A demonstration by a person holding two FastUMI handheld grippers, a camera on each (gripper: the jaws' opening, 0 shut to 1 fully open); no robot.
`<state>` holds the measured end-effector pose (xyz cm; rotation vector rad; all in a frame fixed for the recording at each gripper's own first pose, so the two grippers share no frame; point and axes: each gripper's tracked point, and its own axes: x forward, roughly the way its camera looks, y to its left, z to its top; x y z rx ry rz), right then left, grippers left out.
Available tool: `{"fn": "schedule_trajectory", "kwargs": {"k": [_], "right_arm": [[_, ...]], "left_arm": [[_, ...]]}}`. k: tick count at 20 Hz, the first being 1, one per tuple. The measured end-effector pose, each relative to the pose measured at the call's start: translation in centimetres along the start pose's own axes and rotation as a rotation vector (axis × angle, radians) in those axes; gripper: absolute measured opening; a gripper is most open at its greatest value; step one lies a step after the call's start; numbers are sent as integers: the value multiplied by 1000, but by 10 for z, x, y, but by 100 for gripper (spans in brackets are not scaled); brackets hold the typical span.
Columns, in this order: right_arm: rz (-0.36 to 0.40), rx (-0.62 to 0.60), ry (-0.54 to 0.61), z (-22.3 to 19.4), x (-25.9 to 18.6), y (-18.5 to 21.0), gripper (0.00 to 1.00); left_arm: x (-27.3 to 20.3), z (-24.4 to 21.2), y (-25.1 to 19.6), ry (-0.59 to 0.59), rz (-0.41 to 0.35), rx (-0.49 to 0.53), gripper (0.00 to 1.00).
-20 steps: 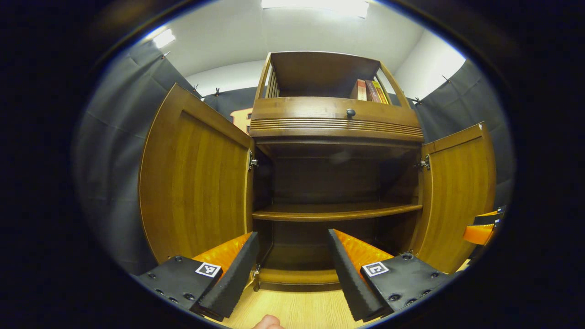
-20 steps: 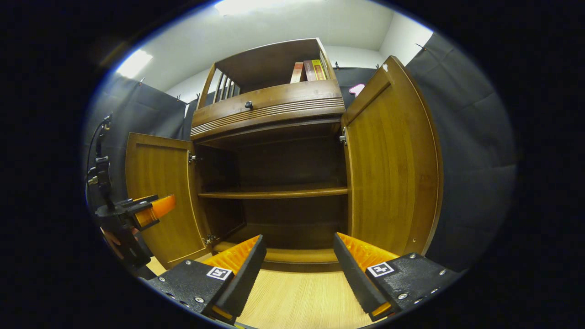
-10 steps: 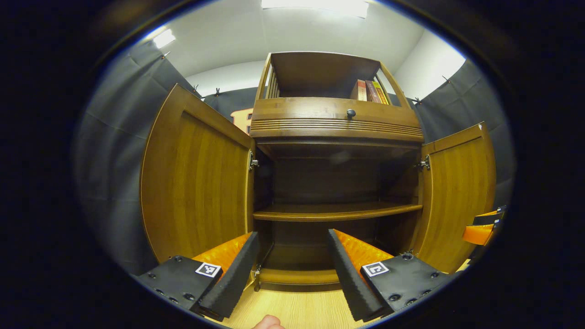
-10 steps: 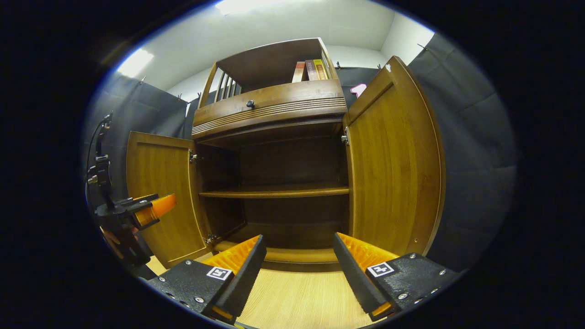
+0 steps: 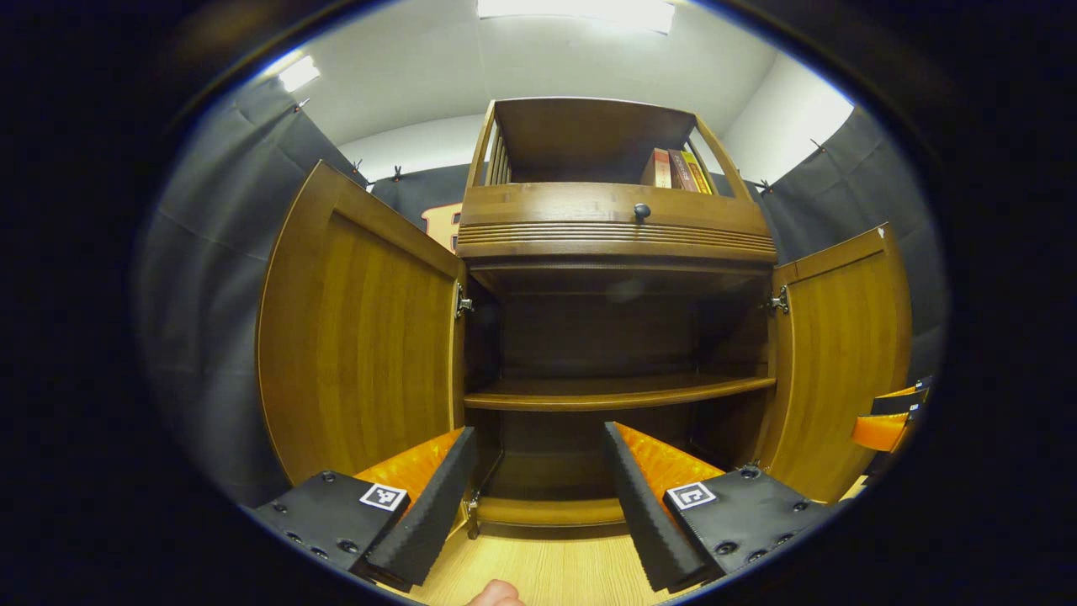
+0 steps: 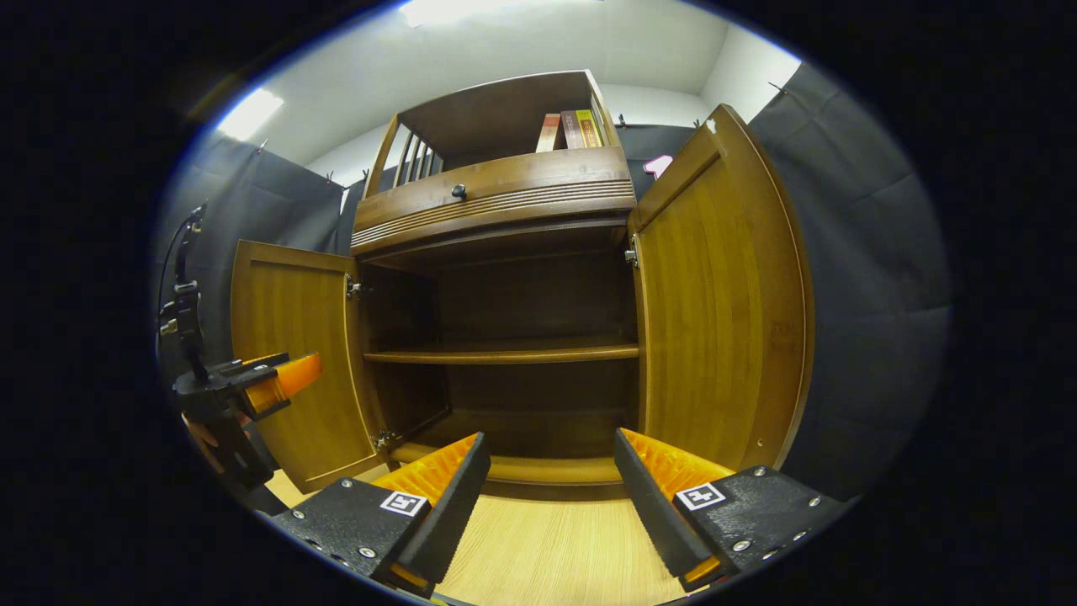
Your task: Open the right door of the double-door shoe cabinet with the right hand, and open the left door with the left hand.
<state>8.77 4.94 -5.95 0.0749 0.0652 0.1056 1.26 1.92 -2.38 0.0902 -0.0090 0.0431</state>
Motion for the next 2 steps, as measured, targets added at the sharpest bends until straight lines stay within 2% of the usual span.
{"fn": "schedule_trajectory", "kwargs": {"k": [2], "right_arm": [[0, 1, -2, 0, 0, -1, 92]], "left_arm": [[0, 0, 0, 0, 0, 4, 95]]}}
